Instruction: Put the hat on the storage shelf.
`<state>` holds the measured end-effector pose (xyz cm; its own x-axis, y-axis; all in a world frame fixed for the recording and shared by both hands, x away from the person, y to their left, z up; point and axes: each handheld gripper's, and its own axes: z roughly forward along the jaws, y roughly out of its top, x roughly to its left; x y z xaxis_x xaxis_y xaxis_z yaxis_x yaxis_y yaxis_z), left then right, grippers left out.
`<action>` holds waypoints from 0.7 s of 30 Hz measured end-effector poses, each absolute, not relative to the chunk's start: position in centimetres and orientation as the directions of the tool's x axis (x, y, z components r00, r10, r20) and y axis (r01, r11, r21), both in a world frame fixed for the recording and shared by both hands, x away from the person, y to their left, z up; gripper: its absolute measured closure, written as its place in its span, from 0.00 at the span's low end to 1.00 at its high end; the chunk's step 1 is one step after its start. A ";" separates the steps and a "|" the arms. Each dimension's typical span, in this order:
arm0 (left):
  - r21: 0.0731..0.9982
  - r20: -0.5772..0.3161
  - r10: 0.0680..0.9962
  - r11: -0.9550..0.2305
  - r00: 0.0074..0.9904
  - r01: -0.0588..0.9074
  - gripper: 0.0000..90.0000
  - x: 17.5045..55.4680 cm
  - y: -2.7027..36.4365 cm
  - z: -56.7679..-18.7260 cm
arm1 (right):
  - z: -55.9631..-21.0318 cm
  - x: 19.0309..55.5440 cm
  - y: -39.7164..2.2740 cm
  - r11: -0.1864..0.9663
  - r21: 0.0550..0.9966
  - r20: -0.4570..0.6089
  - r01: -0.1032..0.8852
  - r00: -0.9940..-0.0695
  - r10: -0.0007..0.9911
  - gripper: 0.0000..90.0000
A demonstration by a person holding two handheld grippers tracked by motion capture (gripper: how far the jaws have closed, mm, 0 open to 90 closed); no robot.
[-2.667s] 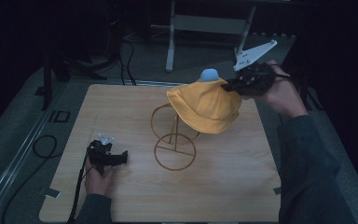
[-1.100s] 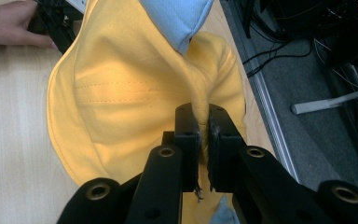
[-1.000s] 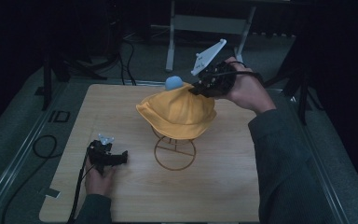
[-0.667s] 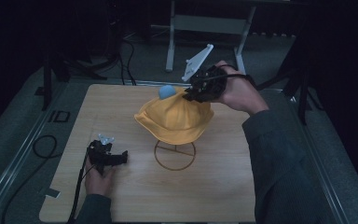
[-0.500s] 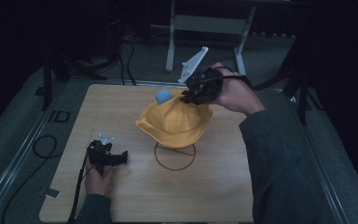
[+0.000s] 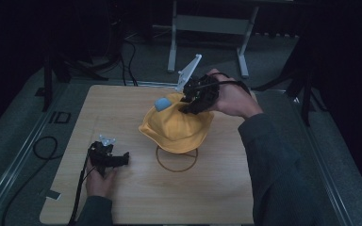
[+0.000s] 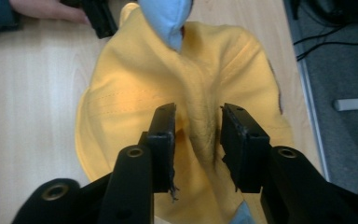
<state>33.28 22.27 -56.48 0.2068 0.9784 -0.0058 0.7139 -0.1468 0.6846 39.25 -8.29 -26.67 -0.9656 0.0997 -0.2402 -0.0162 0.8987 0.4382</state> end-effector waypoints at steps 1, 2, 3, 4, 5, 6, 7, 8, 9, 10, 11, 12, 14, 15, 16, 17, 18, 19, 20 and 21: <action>0.684 -0.006 0.978 -0.147 0.207 0.714 0.00 33.3 22.3 -56.5 | -26.8 39.3 -8.3 0.901 0.434 -0.235 -0.020 -0.968 0.092 0.71; 0.685 -0.006 0.979 -0.146 0.206 0.714 0.00 33.3 22.3 -56.5 | -26.9 39.2 -8.2 0.903 0.429 -0.230 -0.020 -0.969 0.088 0.70; 0.685 -0.006 0.979 -0.146 0.206 0.714 0.00 33.3 22.3 -56.5 | -26.9 39.2 -8.2 0.905 0.426 -0.222 -0.016 -0.971 0.088 0.69; 0.685 -0.006 0.979 -0.146 0.206 0.714 0.00 33.3 22.3 -56.5 | -27.0 39.2 -8.2 0.905 0.424 -0.219 -0.021 -0.972 0.080 0.69; 0.685 -0.006 0.979 -0.146 0.206 0.714 0.00 33.3 22.3 -56.5 | -27.1 39.1 -8.2 0.908 0.419 -0.220 -0.018 -0.972 0.082 0.69; 0.685 -0.006 0.979 -0.146 0.206 0.714 0.00 33.3 22.3 -56.5 | -27.1 39.1 -8.1 0.910 0.414 -0.222 -0.014 -0.971 0.086 0.68; 0.685 -0.007 0.979 -0.146 0.206 0.714 0.00 33.3 22.3 -56.5 | -27.2 39.2 -8.1 0.911 0.411 -0.222 -0.012 -0.971 0.087 0.68; 0.685 -0.006 0.979 -0.146 0.206 0.714 0.00 33.3 22.3 -56.5 | -27.2 39.2 -8.1 0.912 0.410 -0.219 -0.011 -0.972 0.087 0.68; 0.685 -0.006 0.979 -0.146 0.206 0.714 0.00 33.3 22.3 -56.5 | -27.3 39.2 -8.0 0.912 0.409 -0.222 -0.013 -0.971 0.085 0.68; 0.685 -0.006 0.979 -0.146 0.206 0.714 0.00 33.3 22.3 -56.5 | -27.3 39.2 -8.0 0.911 0.411 -0.224 -0.015 -0.971 0.086 0.67; 0.685 -0.006 0.978 -0.146 0.206 0.714 0.00 33.3 22.3 -56.5 | -27.3 39.2 -8.0 0.911 0.412 -0.224 -0.013 -0.971 0.087 0.65; 0.685 -0.007 0.978 -0.146 0.206 0.714 0.00 33.3 22.3 -56.5 | -27.3 39.3 -8.0 0.910 0.414 -0.228 -0.007 -0.969 0.096 0.63; 0.685 -0.007 0.978 -0.146 0.206 0.714 0.00 33.3 22.3 -56.5 | -27.2 39.3 -8.1 0.907 0.422 -0.230 0.005 -0.967 0.113 0.59; 0.685 -0.007 0.978 -0.146 0.206 0.714 0.00 33.3 22.3 -56.5 | -27.1 39.3 -8.1 0.903 0.429 -0.234 0.004 -0.965 0.116 0.55; 0.685 -0.007 0.978 -0.146 0.206 0.714 0.00 33.3 22.3 -56.5 | -27.0 39.3 -8.2 0.901 0.433 -0.238 0.004 -0.964 0.119 0.50; 0.685 -0.007 0.978 -0.146 0.206 0.714 0.00 33.3 22.3 -56.5 | -26.8 39.2 -8.3 0.898 0.440 -0.247 0.009 -0.960 0.131 0.46; 0.685 -0.007 0.978 -0.145 0.206 0.714 0.00 33.3 22.3 -56.5 | -26.6 39.3 -8.5 0.892 0.452 -0.253 0.016 -0.956 0.146 0.42; 0.685 -0.007 0.978 -0.146 0.206 0.714 0.00 33.3 22.3 -56.5 | -26.4 39.3 -8.6 0.889 0.458 -0.256 0.025 -0.954 0.159 0.39; 0.685 -0.007 0.978 -0.146 0.206 0.714 0.00 33.3 22.3 -56.5 | -26.2 39.3 -8.9 0.885 0.465 -0.267 0.029 -0.948 0.172 0.34; 0.685 -0.007 0.978 -0.146 0.206 0.714 0.00 33.3 22.3 -56.5 | -26.1 39.2 -9.1 0.879 0.474 -0.277 0.038 -0.942 0.191 0.31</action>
<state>33.28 22.27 -56.47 0.2064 0.9784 -0.0065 0.7141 -0.1461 0.6847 39.22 -9.12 -26.07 -0.9417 0.1907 -0.2772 0.0385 0.8794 0.4745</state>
